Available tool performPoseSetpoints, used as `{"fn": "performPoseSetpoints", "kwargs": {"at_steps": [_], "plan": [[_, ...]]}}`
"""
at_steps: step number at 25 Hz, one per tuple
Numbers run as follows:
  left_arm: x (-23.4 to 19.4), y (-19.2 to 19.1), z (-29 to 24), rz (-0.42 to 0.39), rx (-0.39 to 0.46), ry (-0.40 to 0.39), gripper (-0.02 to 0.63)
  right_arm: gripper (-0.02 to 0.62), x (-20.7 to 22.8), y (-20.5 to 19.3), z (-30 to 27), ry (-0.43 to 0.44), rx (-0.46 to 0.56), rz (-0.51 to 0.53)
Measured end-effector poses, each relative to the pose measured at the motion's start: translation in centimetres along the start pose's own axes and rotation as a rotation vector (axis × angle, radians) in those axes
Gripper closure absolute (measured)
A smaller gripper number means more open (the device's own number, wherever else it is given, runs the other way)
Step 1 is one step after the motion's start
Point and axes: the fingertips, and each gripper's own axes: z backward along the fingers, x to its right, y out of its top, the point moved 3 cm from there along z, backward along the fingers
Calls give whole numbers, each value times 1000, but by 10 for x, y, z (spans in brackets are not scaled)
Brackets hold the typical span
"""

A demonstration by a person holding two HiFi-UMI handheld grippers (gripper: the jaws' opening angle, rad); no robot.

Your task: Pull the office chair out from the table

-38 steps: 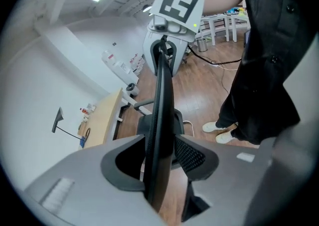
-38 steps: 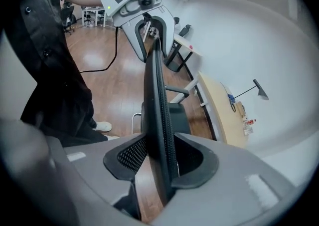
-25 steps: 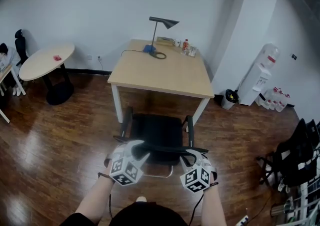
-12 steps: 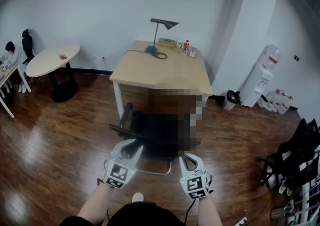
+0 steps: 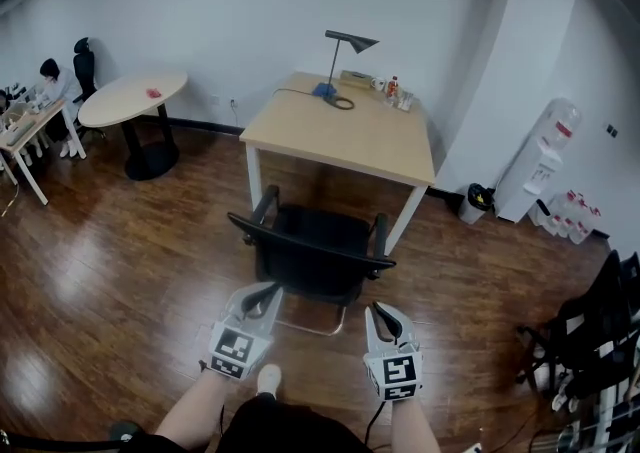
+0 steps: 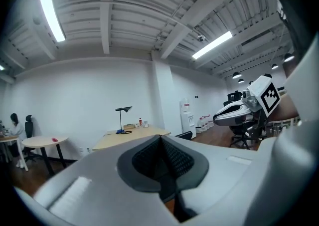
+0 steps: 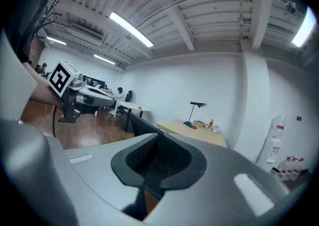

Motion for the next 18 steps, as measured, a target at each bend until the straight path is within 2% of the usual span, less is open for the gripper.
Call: {"fn": "performPoseSetpoints", "kwargs": {"at_steps": [5,10,14,18], "plan": [[22,11,28,31,44,38,604,566,-2,-5,31,9,50,-21],[39,25,53,42,105,67,604,581,3,-8,59,34,118,-174],[43,18,66,72,112,88,604,583,2,-13,75,32,140,-214],[45,10,68,70,101,72,604,583,5,-12,83,17,153,-240]]}}
